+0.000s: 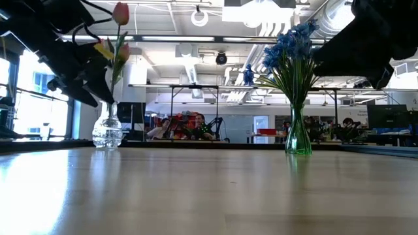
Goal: Sort flowers into vase by color
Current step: Return to Home Position
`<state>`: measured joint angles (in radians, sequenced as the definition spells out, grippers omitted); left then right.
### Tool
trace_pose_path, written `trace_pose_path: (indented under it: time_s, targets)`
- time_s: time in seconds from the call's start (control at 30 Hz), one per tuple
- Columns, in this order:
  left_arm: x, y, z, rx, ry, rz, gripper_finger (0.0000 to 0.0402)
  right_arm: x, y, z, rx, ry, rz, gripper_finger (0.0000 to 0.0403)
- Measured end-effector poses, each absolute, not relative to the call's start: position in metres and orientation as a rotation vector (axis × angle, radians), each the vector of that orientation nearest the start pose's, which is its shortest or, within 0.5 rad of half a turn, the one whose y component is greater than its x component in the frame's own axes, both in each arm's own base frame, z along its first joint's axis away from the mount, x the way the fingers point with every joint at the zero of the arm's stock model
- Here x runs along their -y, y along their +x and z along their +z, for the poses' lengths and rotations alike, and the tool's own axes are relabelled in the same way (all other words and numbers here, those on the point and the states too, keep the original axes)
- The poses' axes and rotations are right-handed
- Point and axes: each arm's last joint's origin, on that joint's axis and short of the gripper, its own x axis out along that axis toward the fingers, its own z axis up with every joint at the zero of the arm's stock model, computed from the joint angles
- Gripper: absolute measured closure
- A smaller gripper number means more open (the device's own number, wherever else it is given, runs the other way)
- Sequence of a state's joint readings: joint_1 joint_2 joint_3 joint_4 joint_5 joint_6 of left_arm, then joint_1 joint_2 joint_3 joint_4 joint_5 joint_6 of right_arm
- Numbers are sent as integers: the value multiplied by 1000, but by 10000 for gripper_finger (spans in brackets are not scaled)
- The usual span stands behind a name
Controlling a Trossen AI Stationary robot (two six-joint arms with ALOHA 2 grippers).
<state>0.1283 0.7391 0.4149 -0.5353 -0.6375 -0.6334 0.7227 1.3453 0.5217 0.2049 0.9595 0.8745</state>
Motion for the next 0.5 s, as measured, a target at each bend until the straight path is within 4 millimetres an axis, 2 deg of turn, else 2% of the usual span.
trace_pose_path:
  time_s: [0.1, 0.27, 0.5]
  targets:
    - [-27, 134, 191, -576, -357, 917, 87, -144, 196, 171, -347, 395, -294, 263]
    - [-15, 134, 190, -566, -384, 867, 87, -150, 194, 175, -538, 390, 42, 263]
    - [12, 145, 198, -437, -414, 678, 87, -140, 196, 192, -553, 335, 257, 276]
